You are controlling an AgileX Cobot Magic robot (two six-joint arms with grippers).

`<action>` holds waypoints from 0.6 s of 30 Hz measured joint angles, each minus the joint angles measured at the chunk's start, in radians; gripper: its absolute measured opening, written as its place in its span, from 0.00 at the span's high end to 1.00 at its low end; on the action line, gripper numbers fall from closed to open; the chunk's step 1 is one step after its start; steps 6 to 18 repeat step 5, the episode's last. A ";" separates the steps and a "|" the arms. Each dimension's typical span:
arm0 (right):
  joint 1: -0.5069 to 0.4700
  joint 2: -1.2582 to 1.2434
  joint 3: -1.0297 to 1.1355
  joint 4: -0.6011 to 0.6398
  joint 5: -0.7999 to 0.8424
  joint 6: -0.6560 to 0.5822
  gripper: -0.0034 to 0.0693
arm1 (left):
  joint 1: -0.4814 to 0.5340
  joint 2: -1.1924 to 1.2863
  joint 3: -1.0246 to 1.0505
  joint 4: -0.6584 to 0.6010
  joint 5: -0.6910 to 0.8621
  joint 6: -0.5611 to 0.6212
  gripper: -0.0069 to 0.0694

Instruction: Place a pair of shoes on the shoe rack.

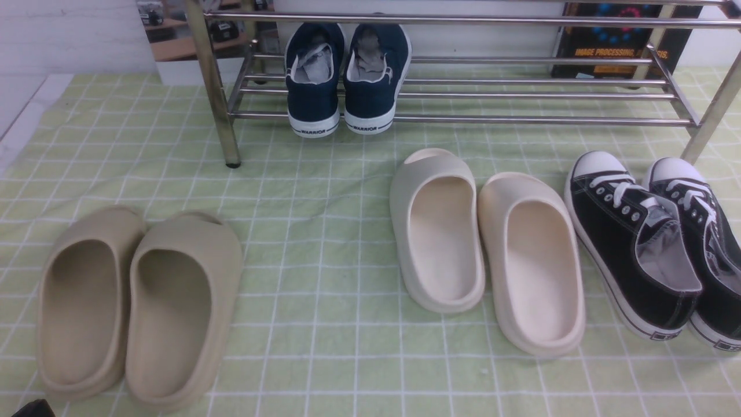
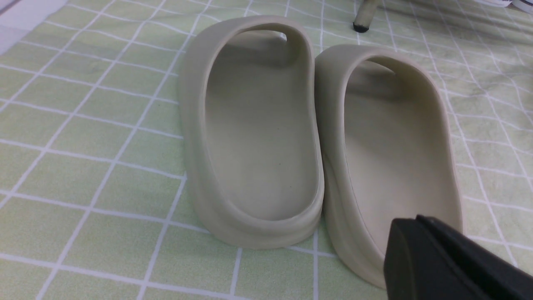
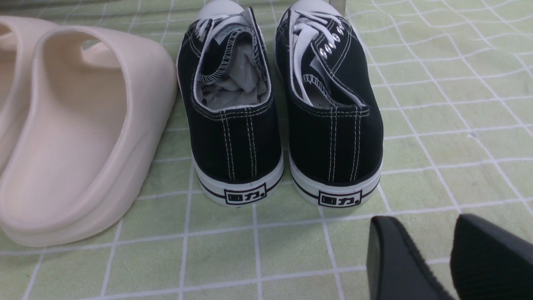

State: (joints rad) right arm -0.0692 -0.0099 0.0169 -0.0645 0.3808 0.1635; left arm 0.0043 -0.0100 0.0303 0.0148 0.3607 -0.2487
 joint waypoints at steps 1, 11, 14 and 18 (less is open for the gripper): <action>0.000 0.000 0.000 0.000 0.000 0.000 0.62 | 0.000 0.000 0.000 0.000 0.000 0.000 0.93; 0.000 0.000 0.000 0.000 0.000 0.000 0.62 | 0.000 0.000 0.000 0.000 0.000 0.000 0.93; 0.000 0.000 0.000 0.000 0.000 0.000 0.62 | 0.000 0.000 0.000 0.000 0.000 0.000 0.93; 0.000 0.000 0.000 0.000 0.000 0.000 0.62 | 0.000 0.000 0.000 0.000 0.000 0.000 0.93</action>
